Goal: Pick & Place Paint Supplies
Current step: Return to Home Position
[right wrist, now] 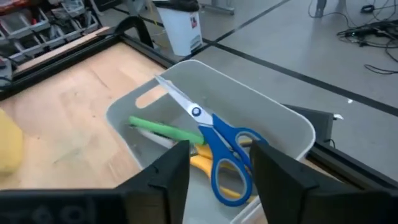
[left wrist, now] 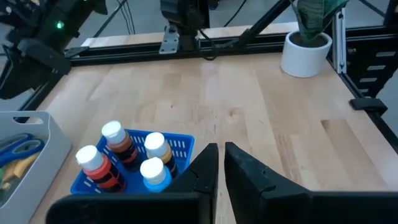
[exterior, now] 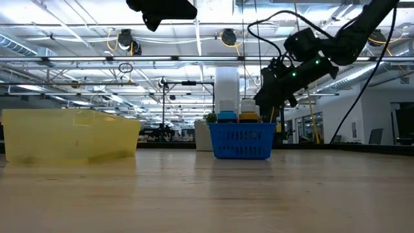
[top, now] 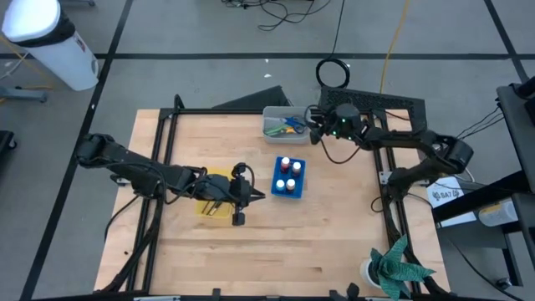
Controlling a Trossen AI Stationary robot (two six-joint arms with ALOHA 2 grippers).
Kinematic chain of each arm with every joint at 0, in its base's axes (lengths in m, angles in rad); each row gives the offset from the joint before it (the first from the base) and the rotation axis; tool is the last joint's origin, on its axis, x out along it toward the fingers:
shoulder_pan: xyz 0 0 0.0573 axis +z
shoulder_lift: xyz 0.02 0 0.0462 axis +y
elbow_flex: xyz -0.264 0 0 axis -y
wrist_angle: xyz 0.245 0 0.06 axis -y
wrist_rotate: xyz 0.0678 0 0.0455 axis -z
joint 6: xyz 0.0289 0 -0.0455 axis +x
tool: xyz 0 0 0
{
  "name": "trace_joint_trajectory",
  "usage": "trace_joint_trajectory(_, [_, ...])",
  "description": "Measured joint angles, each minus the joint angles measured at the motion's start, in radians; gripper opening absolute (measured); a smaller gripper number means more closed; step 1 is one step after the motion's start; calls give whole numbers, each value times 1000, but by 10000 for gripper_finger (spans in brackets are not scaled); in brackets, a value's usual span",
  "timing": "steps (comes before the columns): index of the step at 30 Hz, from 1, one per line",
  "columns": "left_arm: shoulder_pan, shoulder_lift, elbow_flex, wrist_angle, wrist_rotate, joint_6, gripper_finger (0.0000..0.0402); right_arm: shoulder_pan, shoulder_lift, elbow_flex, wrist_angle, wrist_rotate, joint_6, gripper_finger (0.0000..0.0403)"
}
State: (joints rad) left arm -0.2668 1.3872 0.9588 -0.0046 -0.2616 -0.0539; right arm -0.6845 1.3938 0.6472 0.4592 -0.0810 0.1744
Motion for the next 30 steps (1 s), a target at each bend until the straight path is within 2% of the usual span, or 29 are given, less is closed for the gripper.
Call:
trace_joint_trajectory(4, [0,-9,0,-3,0,-18,41,22,-71,0,-9,-1,39,167])
trace_joint_trajectory(7, [-2,-77,0,-66,1,-19,42,49,-162,0,-55,-21,72,170])
trace_joint_trajectory(12, [0,-305,1,-397,-30,124,42,78,-384,0,-159,-288,5,167])
trace_joint_trajectory(15, [10,-457,1,-604,-142,15,42,81,-541,0,-228,-416,-14,165])
trace_joint_trajectory(18, [10,-596,-5,-686,-178,-73,42,80,-707,0,-346,-444,-11,166])
trace_joint_trajectory(21, [7,-720,-86,-568,-172,-54,42,85,-861,0,-527,-404,-60,169])
trace_joint_trajectory(24, [6,-810,-267,-279,-52,65,42,107,-990,-30,-647,-301,-82,168])
trace_joint_trajectory(27, [30,-870,-484,64,67,139,42,129,-1109,-100,-664,-240,-88,165])
trace_joint_trajectory(30, [80,-913,-660,264,99,84,42,143,-1209,-165,-651,-233,-77,165])
